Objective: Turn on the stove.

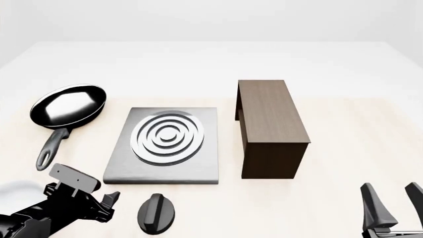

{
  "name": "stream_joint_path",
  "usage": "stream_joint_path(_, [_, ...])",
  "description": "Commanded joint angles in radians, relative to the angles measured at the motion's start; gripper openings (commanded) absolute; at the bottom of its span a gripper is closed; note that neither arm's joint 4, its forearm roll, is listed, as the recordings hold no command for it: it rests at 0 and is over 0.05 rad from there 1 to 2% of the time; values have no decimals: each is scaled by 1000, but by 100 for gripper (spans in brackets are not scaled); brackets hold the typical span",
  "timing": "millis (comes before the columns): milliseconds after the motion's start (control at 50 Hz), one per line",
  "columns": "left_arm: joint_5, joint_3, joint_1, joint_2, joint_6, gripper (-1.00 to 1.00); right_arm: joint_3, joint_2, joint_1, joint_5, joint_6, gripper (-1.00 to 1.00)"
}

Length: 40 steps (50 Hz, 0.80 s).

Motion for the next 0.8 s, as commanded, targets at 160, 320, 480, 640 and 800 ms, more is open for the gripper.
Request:
stream_joint_path(160, [-39, 15, -46, 50, -13, 100, 0, 0, 0, 0, 0, 100])
stream_joint_path(320, [-62, 28, -82, 75, -30, 100, 0, 0, 0, 0, 0, 100])
stream_joint_path(480, [-82, 33, -113, 107, -50, 100, 0, 0, 2, 0, -1, 100])
stream_joint_path(640, [-101, 53, -140, 123, -66, 100, 0, -1, 2, 0, 0, 100])
stream_joint_path(800, [-129, 72, -158, 154, -78, 100, 0, -1, 2, 0, 0, 100])
